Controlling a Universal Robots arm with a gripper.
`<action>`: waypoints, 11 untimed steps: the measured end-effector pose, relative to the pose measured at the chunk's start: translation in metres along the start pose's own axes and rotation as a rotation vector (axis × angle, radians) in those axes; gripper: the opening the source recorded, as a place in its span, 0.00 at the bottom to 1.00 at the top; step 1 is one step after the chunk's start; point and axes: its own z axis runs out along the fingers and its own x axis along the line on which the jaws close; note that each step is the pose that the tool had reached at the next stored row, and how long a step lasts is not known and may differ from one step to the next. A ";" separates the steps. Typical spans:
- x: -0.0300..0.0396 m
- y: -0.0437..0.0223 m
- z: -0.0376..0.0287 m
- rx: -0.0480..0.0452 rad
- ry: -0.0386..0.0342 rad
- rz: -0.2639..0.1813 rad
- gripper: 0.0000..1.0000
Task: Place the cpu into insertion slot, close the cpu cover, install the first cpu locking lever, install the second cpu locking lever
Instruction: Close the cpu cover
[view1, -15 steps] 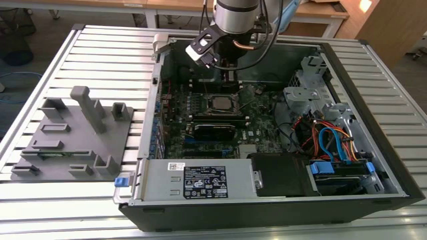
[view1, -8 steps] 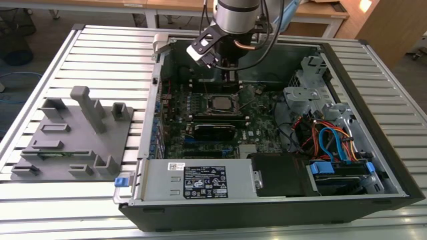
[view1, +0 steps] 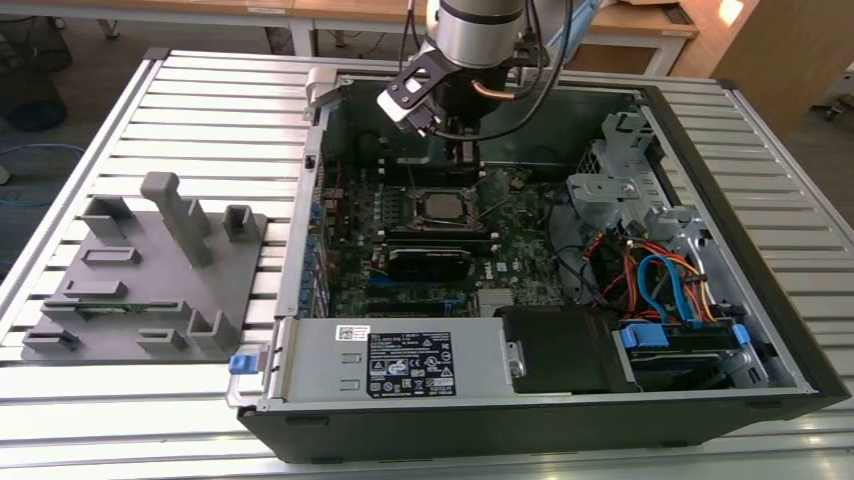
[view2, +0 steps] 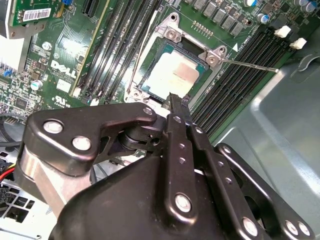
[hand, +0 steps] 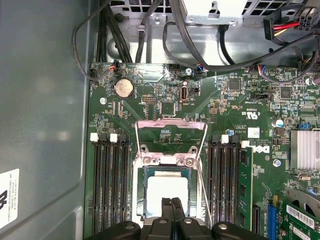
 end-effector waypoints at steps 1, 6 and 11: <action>0.0000 0.0000 0.0000 0.0000 0.0000 0.000 0.10; 0.0000 0.0046 0.0000 0.0000 0.0001 0.000 0.10; 0.0000 0.0046 -0.0012 0.0000 -0.0001 0.000 0.10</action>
